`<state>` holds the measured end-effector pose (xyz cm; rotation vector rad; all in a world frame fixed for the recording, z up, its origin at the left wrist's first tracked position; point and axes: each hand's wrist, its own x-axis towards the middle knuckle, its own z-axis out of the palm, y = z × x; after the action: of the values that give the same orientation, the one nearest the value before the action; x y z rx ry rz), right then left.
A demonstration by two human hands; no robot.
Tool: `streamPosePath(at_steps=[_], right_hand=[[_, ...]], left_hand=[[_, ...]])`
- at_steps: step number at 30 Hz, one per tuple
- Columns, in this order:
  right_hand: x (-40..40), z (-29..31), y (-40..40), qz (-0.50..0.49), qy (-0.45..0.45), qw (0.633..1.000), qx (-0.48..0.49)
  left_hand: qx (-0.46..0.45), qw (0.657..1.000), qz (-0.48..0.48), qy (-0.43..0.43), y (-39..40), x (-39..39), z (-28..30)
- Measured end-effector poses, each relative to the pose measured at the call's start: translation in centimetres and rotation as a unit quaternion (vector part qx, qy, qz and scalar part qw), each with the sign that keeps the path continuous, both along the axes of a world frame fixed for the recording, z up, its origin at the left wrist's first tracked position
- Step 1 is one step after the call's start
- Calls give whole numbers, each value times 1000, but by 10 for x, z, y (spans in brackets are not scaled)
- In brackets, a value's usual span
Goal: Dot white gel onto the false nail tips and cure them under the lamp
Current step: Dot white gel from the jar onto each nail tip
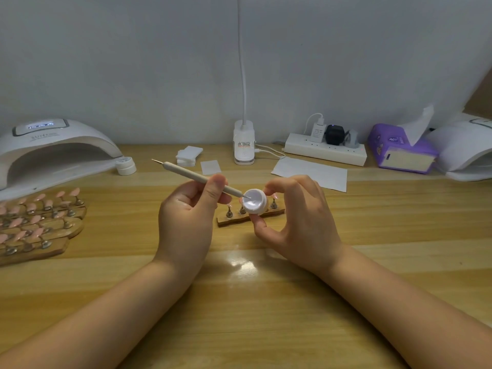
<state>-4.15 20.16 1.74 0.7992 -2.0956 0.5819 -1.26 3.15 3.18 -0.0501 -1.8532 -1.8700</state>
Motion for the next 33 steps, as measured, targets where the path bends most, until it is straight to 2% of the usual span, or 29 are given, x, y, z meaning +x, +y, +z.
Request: streamPosePath(at_steps=[10,20,33], right_hand=[[0,0,0,5,-1,1000,-10],[1,0,1,-6,-12,1000,-14],[2,2,1,-18,-31,999,-20]], left_hand=[[67,996,3,-50,1,-1,1],[85,994,9,-76,1,-3,1],[106,991,-66,-57,0,2,15]])
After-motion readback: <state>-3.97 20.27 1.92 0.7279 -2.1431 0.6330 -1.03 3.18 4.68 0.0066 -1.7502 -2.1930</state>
